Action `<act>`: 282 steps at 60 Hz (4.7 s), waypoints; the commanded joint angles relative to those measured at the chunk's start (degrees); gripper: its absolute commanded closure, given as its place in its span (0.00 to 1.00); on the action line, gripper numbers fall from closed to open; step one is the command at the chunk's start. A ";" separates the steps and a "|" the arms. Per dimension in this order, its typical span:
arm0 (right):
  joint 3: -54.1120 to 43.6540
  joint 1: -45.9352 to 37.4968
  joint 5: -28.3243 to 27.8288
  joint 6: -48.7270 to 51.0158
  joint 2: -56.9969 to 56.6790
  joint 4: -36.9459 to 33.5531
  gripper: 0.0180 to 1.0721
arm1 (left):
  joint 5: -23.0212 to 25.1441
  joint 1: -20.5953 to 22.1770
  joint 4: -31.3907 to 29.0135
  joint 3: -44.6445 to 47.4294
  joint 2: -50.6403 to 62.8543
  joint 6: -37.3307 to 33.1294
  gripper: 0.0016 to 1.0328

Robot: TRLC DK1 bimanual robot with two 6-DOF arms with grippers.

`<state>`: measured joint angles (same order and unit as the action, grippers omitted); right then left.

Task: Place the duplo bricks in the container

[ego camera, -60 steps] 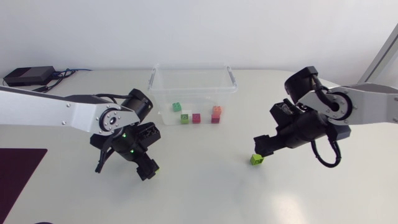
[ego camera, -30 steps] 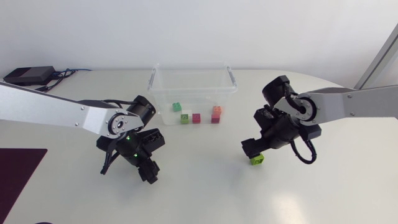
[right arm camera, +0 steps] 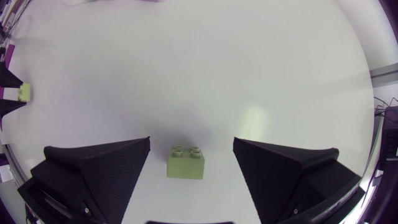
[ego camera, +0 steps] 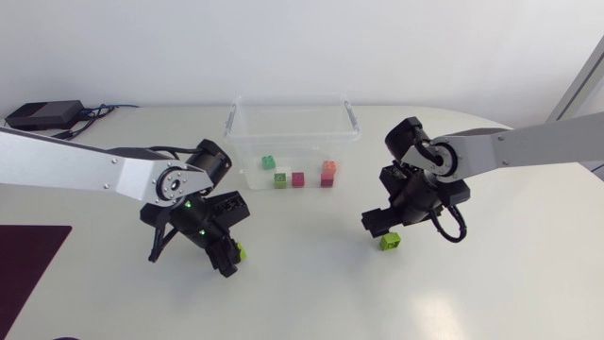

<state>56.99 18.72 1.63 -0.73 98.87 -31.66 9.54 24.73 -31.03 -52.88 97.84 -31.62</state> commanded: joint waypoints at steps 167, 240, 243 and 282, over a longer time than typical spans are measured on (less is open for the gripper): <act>33.10 5.63 -1.10 -1.82 -3.24 -3.50 0.69 | -1.19 -10.49 9.93 -32.02 -5.38 21.60 0.04; 24.92 5.89 2.94 3.37 -0.43 23.66 0.04 | -3.21 -21.48 0.00 5.25 -45.28 19.14 0.04; 21.93 5.01 3.03 3.72 -3.33 24.54 0.04 | -3.21 -22.45 0.18 5.86 -46.34 19.05 0.04; -12.52 -6.86 6.02 9.87 -43.15 28.41 0.04 | -4.79 -31.67 8.35 15.88 -55.83 18.61 0.04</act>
<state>47.92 13.82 7.35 7.66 59.44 -3.62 5.17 -5.98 -23.81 -38.87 43.05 -12.47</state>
